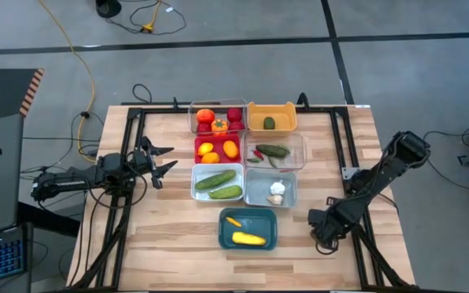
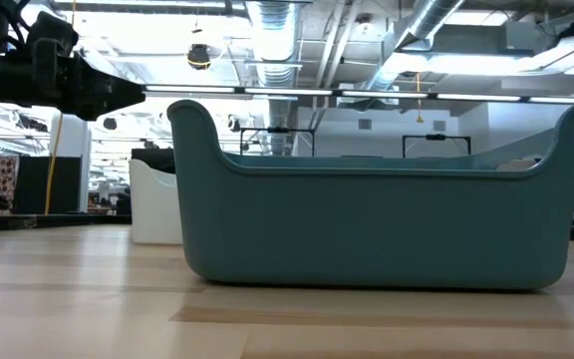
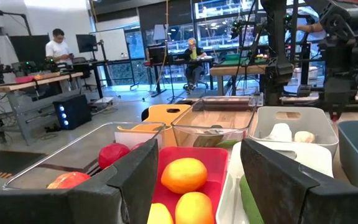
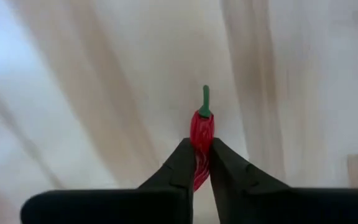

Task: Sort produce into baskets
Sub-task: Put the red chili pepper into the bottom transparent bin

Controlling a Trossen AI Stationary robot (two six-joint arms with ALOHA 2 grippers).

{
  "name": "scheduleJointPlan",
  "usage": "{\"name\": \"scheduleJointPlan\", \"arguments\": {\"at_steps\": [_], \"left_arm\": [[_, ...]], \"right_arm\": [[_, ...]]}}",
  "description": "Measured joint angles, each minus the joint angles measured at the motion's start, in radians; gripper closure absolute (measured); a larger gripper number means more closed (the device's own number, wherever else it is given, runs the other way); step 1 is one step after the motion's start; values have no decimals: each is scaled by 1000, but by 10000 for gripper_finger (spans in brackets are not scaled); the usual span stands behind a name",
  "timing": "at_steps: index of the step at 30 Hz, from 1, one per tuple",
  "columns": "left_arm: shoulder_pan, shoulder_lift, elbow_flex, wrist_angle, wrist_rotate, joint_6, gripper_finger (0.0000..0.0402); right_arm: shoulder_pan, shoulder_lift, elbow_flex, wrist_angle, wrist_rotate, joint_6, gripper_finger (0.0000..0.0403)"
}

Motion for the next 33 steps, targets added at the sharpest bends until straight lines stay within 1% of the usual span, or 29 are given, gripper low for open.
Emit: {"name": "scheduleJointPlan", "arguments": {"at_steps": [4,10,12,16,19,22,24,28,33], "left_arm": [[0,0,0,0,0,0,184],[0,0,0,0,0,0,184],[0,0,0,0,0,0,184],[0,0,0,0,0,1,184],[0,0,0,0,0,13,184],[0,0,0,0,0,19,184],[0,0,0,0,1,18,184],[0,0,0,0,1,7,184],[0,0,0,0,1,18,184]], "right_arm": [[-73,0,89,-85,-41,-138,335],[-214,0,288,-285,-38,-337,331],[-262,0,348,-316,5,-398,331],[-359,0,438,-321,193,-562,331],[-433,0,475,-298,338,-684,331],[-512,-1,489,-266,431,-787,331],[-565,-1,490,-237,454,-843,331],[-665,-1,490,-195,457,-953,330],[-778,-1,490,-164,457,-999,329]]}}
